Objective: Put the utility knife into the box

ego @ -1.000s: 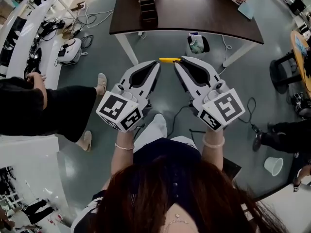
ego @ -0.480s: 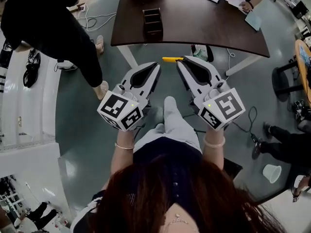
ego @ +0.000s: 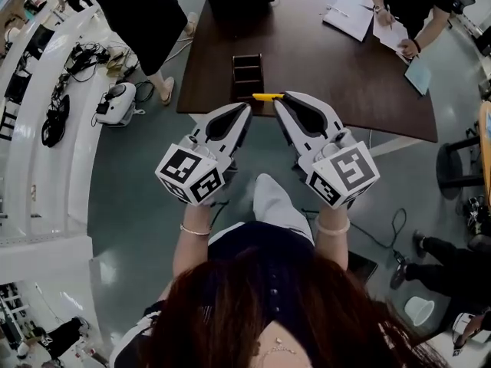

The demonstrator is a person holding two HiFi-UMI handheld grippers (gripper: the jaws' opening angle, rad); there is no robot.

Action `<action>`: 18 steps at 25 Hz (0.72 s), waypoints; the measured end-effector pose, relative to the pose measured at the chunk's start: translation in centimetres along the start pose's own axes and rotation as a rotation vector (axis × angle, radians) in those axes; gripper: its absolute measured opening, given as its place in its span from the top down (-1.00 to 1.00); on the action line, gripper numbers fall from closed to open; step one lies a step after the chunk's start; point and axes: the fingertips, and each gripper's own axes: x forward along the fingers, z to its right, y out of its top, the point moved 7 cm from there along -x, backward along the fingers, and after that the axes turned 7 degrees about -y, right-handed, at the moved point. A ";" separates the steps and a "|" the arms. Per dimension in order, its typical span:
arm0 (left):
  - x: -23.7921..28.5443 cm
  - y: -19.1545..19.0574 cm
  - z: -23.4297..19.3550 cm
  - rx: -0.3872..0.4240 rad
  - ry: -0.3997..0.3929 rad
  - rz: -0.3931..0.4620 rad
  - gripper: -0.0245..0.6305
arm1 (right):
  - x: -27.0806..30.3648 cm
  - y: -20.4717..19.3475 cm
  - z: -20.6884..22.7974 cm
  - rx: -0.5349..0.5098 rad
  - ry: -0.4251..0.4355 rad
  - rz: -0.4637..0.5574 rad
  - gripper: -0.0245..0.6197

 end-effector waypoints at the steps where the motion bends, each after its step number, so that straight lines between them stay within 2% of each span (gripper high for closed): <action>1: 1.1 0.0 -1.0 -0.004 0.011 -0.002 0.92 | 1.0 -0.1 1.2 0.004 0.010 -0.005 0.77; 6: 3.9 0.4 -4.6 -0.008 0.063 -0.004 0.92 | 5.0 -0.7 5.0 0.016 0.050 -0.012 0.77; 11: 4.4 0.5 -6.9 -0.012 0.120 0.001 0.92 | 7.8 -1.4 6.6 0.019 0.080 -0.033 0.77; 18: 5.7 0.8 -9.5 -0.031 0.123 -0.004 0.92 | 10.2 -1.9 7.9 0.037 0.087 -0.056 0.77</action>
